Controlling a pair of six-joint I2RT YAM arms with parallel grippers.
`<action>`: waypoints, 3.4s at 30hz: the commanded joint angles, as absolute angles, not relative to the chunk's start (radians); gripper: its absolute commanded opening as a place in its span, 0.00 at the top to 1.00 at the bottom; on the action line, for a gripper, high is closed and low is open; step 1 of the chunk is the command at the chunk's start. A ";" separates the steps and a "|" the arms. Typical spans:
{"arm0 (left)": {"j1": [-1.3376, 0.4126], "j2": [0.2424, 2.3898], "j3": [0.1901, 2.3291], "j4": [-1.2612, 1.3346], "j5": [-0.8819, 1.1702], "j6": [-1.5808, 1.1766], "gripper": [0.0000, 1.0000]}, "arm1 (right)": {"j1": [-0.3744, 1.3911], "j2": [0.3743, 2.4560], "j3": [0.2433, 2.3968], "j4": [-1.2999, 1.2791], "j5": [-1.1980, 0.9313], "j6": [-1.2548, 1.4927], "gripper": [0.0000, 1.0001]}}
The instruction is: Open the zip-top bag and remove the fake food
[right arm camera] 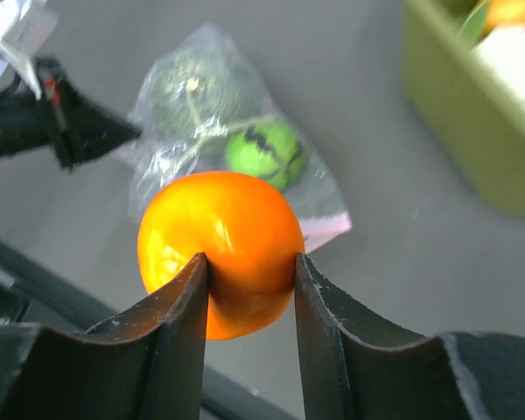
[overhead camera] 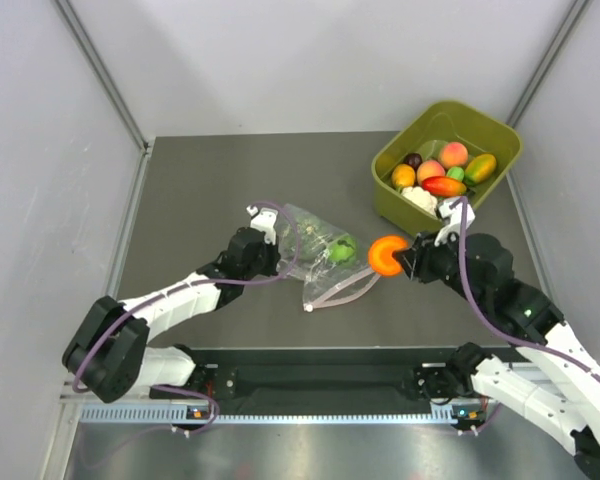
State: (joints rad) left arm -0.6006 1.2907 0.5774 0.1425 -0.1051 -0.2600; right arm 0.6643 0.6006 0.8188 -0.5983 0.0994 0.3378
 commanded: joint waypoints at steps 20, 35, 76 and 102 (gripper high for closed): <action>-0.586 1.229 0.555 0.164 -0.049 -0.265 1.00 | -0.114 1.284 1.126 -0.083 -0.201 0.281 0.91; -0.584 1.224 0.552 0.175 -0.006 -0.267 1.00 | -0.080 1.133 1.039 -0.129 -0.190 0.256 0.01; -0.578 1.238 0.542 0.238 0.195 -0.264 1.00 | 0.680 1.123 0.404 0.210 -0.043 0.449 0.28; -0.647 1.370 0.597 0.224 0.518 -0.141 1.00 | 0.666 1.463 0.298 1.149 -0.199 0.360 0.21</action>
State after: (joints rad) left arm -0.6407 1.3666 0.5613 0.2062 0.4751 -0.1692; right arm 0.6647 1.4029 0.2516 0.9325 -0.1223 0.3676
